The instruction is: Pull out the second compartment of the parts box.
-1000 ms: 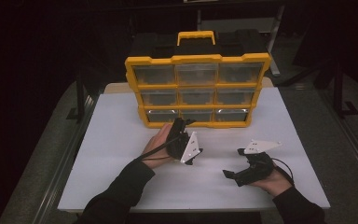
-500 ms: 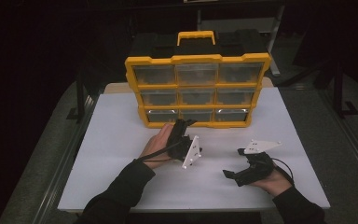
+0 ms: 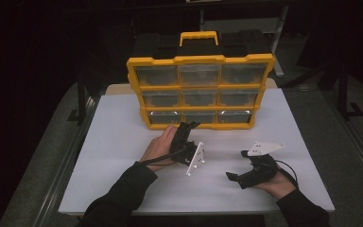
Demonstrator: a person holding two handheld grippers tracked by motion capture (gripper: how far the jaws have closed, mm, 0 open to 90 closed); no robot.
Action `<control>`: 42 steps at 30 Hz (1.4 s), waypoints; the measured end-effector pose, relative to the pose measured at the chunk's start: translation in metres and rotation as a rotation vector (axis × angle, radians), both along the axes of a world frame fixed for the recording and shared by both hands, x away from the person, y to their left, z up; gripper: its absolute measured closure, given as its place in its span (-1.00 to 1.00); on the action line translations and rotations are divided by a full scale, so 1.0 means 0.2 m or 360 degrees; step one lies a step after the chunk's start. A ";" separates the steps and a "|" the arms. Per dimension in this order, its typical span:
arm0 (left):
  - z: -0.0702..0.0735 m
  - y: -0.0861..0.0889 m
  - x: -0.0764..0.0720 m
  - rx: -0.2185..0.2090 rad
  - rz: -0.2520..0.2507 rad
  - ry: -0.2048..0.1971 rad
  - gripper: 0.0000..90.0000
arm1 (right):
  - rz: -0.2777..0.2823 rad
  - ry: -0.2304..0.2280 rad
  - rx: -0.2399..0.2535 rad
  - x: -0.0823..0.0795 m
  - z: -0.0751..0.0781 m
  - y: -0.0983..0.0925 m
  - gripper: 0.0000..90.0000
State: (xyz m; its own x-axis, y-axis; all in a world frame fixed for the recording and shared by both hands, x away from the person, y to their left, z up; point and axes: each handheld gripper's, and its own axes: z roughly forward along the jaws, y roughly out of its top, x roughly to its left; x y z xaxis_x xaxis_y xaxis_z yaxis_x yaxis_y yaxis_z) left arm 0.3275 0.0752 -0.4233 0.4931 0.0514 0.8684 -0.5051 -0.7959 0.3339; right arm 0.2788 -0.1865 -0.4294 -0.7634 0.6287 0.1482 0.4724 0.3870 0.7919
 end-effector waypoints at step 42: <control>0.08 0.01 0.00 0.0086 -0.0010 -0.0317 -0.98 | 0.0005 0.0000 0.0007 0.00 0.00 0.00 -1.00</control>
